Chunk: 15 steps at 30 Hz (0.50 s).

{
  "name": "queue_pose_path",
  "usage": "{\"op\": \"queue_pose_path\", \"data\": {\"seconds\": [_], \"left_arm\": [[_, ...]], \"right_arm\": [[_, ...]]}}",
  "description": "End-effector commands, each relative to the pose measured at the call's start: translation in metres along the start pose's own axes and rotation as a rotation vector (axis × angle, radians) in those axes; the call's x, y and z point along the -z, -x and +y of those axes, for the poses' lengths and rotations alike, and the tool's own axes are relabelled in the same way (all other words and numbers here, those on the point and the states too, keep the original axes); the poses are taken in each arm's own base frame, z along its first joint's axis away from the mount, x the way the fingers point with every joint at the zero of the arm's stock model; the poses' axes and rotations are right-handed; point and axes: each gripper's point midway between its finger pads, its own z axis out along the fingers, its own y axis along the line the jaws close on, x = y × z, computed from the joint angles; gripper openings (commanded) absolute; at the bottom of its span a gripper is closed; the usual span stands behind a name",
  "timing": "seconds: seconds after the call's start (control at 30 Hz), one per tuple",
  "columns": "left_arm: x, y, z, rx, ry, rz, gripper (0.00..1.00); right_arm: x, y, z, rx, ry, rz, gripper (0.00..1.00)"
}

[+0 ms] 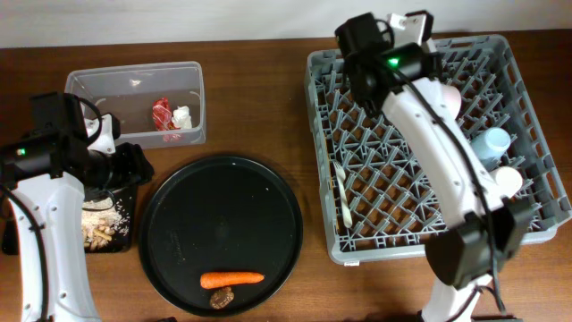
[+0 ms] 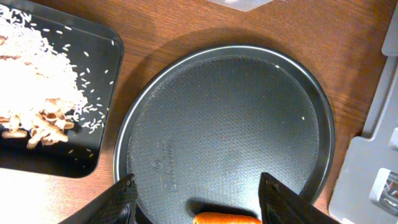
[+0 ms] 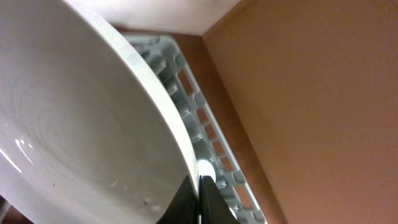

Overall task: Sort waste into correct bins and load items into the dishwasher rack
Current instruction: 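Stand the white plate upright in the rack with the right gripper, then release the plate and move the right gripper to the rack's back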

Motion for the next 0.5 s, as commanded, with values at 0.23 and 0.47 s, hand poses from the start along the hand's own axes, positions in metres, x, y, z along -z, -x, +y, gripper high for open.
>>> {"op": "queue_pose_path", "data": {"seconds": [0.23,0.47], "left_arm": [[0.001,0.001,-0.002,0.013,-0.011,-0.006,0.62],[0.001,0.001,-0.002,0.013,-0.011,-0.004,0.62]], "right_arm": [[-0.014,-0.040,0.072,0.049,0.060,0.122,0.04],[0.013,-0.058,0.112,0.080,0.250,0.195,0.04]]}}
